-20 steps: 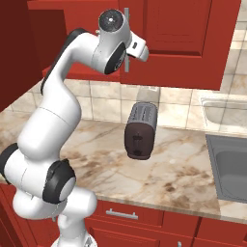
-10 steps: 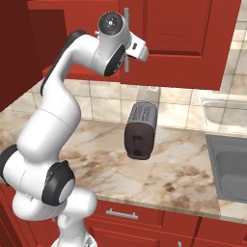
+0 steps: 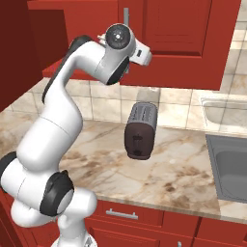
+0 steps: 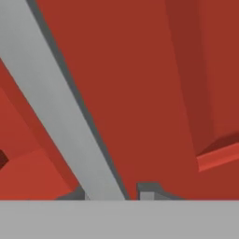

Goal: Open the cabinet, pick the kettle from the cabinet, and place it in the sink.

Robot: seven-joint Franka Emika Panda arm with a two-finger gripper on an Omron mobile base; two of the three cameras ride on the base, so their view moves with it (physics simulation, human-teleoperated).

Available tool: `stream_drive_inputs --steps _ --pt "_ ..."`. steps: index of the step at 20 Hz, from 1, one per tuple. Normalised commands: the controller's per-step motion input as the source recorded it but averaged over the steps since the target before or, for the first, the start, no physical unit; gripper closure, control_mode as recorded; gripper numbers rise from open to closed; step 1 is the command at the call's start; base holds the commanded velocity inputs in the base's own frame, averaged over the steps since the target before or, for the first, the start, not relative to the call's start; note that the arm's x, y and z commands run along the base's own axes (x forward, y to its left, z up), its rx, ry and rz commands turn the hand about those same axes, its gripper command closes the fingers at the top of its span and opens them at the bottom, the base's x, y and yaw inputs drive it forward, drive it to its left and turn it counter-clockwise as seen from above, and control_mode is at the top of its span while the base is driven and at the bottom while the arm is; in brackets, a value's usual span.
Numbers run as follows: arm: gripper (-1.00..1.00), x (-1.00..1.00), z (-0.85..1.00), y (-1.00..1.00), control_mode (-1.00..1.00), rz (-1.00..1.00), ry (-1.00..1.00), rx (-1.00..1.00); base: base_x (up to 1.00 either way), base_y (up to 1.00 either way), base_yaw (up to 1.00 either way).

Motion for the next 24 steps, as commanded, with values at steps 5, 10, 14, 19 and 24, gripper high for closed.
stream_drive_inputs --steps 5,10,14,19,24 --pt "1.0 -0.32 0.0 -0.13 -1.0 0.07 -0.11 0.0 0.0 0.0 0.0" --pt "1.0 -0.39 0.04 -0.14 -1.0 0.07 -0.09 0.0 0.0 0.0 0.0" --pt "1.0 -0.39 0.11 -0.12 -1.0 0.06 -0.05 0.0 0.0 0.0 0.0" --pt "1.0 -0.4 0.2 -0.13 -1.0 0.07 -0.04 0.0 0.0 0.0 0.0" --pt "1.0 -0.45 0.24 -0.25 -1.0 0.07 -0.03 0.0 0.0 0.0 0.0"
